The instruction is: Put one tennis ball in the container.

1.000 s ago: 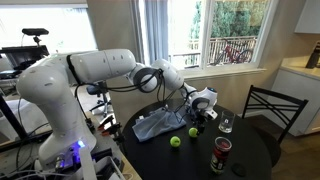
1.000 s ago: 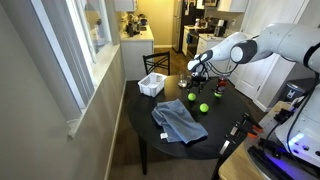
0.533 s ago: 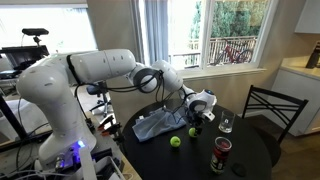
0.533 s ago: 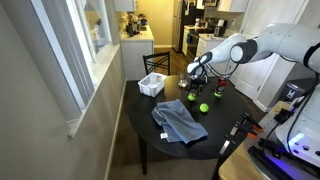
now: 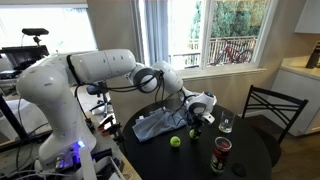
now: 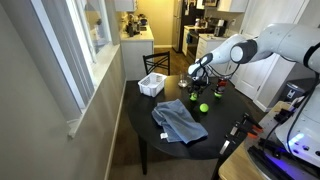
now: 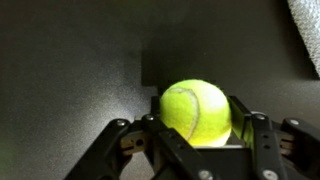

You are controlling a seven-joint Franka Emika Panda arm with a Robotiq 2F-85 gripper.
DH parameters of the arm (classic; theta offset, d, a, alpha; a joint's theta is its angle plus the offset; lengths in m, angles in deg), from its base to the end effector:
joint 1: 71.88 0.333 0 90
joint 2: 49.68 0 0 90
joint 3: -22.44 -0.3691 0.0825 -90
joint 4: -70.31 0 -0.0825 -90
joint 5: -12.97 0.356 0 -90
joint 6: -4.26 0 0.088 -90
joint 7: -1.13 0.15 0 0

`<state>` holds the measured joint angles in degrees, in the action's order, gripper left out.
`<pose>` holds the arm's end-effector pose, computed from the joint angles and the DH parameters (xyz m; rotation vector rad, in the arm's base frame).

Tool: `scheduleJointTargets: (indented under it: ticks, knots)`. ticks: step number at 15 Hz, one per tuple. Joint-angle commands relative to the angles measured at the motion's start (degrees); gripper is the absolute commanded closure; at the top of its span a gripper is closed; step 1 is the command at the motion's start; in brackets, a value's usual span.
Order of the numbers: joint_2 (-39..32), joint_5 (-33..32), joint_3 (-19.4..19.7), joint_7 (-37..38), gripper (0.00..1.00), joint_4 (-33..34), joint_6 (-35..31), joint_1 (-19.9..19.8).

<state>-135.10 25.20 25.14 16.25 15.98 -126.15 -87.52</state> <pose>0.7010 -0.2076 -0.0997 -2.8457 1.0325 0.2396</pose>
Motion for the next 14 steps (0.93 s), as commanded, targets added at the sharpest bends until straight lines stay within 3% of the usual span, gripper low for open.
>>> scheduleJointTargets:
  ticks: [1, 4, 14]
  knots:
    - [0.0, -0.3, 0.2, -0.8, 0.59, 1.5, 0.9, -0.1]
    - [0.0, -1.4, 1.2, 0.1, 0.59, 3.8, 3.9, 0.4]
    - [8.5, -0.8, 4.7, 1.8, 0.59, -0.3, 7.2, 1.6]
